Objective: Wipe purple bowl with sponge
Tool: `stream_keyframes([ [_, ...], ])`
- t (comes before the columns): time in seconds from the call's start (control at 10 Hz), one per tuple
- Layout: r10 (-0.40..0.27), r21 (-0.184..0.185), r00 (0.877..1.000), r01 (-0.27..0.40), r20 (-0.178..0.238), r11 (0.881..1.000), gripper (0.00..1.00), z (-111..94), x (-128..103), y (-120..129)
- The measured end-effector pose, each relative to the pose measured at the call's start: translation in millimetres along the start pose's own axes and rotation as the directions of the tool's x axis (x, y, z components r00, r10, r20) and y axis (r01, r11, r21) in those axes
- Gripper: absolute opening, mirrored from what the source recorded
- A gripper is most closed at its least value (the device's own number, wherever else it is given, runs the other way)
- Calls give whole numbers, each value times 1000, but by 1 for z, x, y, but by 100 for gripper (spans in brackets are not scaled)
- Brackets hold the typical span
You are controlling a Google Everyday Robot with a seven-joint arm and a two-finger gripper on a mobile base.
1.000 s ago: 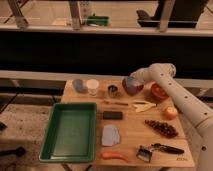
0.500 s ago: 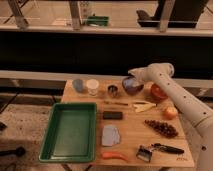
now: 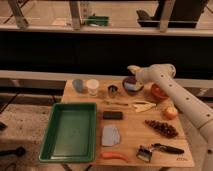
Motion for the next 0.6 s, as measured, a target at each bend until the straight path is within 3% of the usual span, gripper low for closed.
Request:
stream_keyframes([
  [0.2,12,43,1000,-12,3,999,80,-35,6,-13],
  [0.4,28,53,1000,-28,-4,998,79,-60,24,-10],
  [0.6,37,41,999,-36,-14,999,62,-56,32,-8],
])
